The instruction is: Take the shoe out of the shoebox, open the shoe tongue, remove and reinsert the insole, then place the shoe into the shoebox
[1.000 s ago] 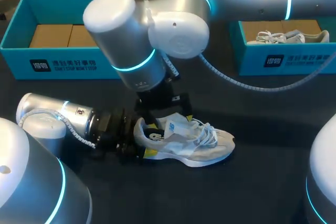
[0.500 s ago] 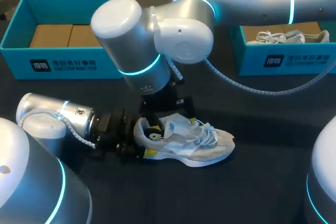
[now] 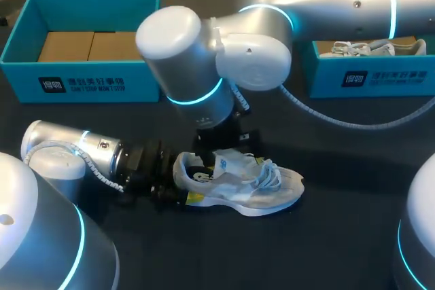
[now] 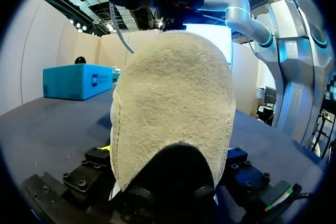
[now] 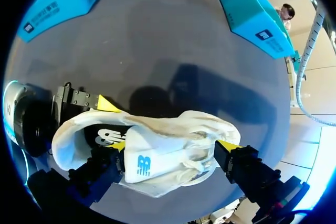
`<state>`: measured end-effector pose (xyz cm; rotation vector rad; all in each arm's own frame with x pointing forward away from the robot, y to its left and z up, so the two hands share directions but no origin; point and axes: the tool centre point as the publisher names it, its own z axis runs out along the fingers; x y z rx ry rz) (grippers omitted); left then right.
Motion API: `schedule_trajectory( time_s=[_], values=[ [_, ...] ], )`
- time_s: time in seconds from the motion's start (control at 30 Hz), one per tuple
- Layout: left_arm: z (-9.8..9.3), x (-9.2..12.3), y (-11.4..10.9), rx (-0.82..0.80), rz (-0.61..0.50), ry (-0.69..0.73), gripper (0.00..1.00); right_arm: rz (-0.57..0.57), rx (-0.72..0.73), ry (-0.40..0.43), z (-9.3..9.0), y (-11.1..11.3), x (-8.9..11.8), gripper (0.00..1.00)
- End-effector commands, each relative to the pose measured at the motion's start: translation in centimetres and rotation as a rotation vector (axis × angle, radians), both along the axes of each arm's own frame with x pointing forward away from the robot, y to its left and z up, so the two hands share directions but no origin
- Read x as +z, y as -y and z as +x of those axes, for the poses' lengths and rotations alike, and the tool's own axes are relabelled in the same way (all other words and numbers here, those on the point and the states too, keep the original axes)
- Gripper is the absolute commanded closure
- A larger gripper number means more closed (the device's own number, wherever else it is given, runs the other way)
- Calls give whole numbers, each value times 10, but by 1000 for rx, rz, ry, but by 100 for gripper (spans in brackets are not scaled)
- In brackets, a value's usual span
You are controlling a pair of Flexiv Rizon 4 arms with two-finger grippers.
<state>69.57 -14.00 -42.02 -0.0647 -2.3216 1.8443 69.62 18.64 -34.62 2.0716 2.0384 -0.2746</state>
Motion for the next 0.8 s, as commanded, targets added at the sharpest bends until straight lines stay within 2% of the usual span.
schedule_trajectory(
  time_s=[0.03, 0.4, 0.73, 0.8],
  values=[
    [0, -2, 1, -1, 3, -1, 100, 23, -471, 153, -6, 10, 5, 0],
    [0, -2, 1, -1, 3, -1, 100, 41, -508, 119, -8, 14, 20, 0],
    [0, -2, 1, -1, 3, -1, 100, 84, -538, 86, -17, 7, 11, 0],
    [0, -2, 1, -1, 3, -1, 100, 90, -546, 86, -18, 7, 11, 4]
  ],
)
